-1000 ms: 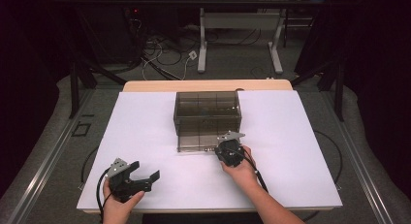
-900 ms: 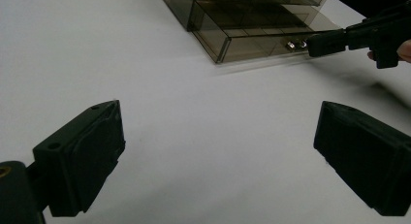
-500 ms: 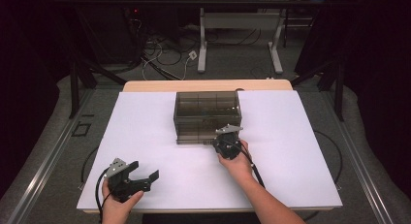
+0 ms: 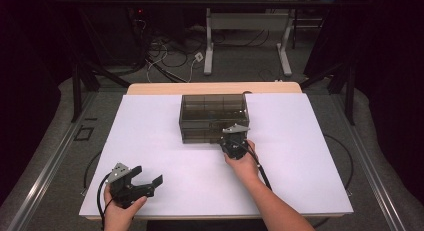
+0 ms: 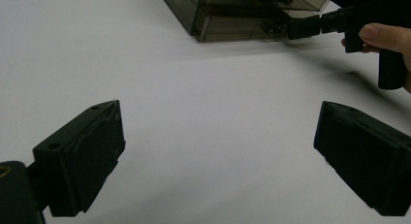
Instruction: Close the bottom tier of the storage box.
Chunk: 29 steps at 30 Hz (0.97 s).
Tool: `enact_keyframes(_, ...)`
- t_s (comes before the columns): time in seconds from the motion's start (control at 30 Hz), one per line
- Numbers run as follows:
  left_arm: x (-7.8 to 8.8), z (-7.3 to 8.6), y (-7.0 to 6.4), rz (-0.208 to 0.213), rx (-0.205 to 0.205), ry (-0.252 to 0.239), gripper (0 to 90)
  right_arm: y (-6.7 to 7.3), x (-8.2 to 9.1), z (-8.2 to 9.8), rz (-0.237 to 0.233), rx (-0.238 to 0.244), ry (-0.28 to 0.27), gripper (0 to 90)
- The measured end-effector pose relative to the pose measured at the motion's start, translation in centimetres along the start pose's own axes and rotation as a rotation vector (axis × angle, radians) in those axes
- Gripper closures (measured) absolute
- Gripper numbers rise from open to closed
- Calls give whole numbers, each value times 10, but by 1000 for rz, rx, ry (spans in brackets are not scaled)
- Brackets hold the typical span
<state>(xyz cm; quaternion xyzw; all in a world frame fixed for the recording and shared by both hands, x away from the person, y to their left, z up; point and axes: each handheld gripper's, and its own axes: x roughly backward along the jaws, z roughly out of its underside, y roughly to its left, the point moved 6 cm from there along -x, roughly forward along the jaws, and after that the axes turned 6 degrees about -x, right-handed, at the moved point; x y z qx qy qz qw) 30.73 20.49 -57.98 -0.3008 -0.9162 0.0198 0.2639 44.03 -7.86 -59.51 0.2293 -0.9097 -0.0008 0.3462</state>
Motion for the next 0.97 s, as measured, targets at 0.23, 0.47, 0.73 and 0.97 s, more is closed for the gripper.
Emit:
enact_keyframes(0.23,1,0,0,0,-1,-2,42,-9,-5,-4,21,-29,-22,900)
enact_keyframes(0.47,0,0,1,-1,0,0,42,-17,-7,-5,52,-36,-27,900)
enact_keyframes(0.73,0,0,1,1,0,-1,42,-16,-4,-4,33,-79,-10,783)
enact_keyframes(0.97,-1,0,1,0,-6,0,42,-7,10,-3,-11,-34,-35,623)
